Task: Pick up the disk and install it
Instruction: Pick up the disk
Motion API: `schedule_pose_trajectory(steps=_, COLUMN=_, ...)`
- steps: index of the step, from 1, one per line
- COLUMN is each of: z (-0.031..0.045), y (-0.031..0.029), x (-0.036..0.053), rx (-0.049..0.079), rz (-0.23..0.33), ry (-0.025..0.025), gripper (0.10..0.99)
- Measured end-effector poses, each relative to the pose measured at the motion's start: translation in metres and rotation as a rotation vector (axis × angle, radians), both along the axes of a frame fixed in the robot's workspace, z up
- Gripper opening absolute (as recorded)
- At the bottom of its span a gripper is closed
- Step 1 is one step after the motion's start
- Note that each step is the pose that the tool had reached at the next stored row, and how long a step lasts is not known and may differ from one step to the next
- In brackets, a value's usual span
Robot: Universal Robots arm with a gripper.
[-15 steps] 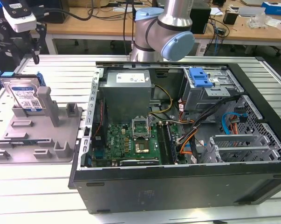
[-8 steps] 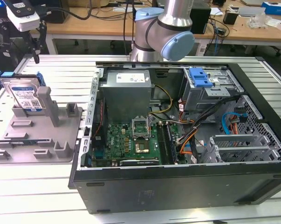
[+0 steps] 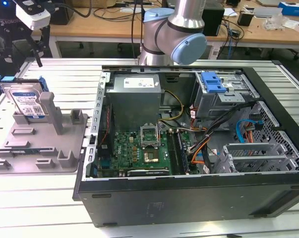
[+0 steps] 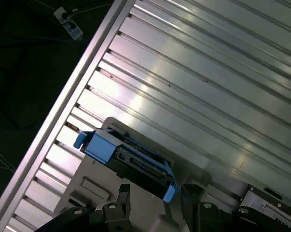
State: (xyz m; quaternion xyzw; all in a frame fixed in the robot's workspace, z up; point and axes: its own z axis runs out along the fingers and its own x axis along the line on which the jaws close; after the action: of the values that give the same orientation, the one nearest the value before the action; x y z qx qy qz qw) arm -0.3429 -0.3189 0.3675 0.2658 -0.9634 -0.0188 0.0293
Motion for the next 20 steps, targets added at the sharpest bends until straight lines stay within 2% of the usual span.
schedule_pose_trajectory(steps=2, z=0.0000, y=0.0000, x=0.0000, rx=0.000, rz=0.046, ry=-0.0111, gripper=0.541)
schedule_pose_trajectory(steps=4, z=0.0000, y=0.0000, x=0.0000, rx=0.000, rz=0.101, ry=-0.0242, gripper=0.541)
schedule_pose_trajectory(steps=6, z=-0.0001, y=0.0000, x=0.0001, rx=0.000, rz=0.154, ry=-0.0329, gripper=0.541)
schedule_pose_trajectory(steps=8, z=0.0000, y=0.0000, x=0.0001, rx=0.001, rz=0.192, ry=-0.0359, gripper=0.541)
schedule_pose_trajectory(steps=10, z=-0.0001, y=0.0000, x=0.0000, rx=0.002, rz=0.261, ry=-0.0387, gripper=0.541)
schedule_pose_trajectory(steps=15, z=-0.0001, y=0.0000, x=0.0000, rx=0.003, rz=0.357, ry=-0.0425, gripper=0.541)
schedule_pose_trajectory(steps=17, z=-0.0002, y=0.0000, x=0.0000, rx=0.004, rz=0.422, ry=-0.0450, gripper=0.541)
schedule_pose_trajectory(steps=20, z=-0.0003, y=0.0000, x=0.0000, rx=0.006, rz=0.557, ry=-0.0516, gripper=0.541)
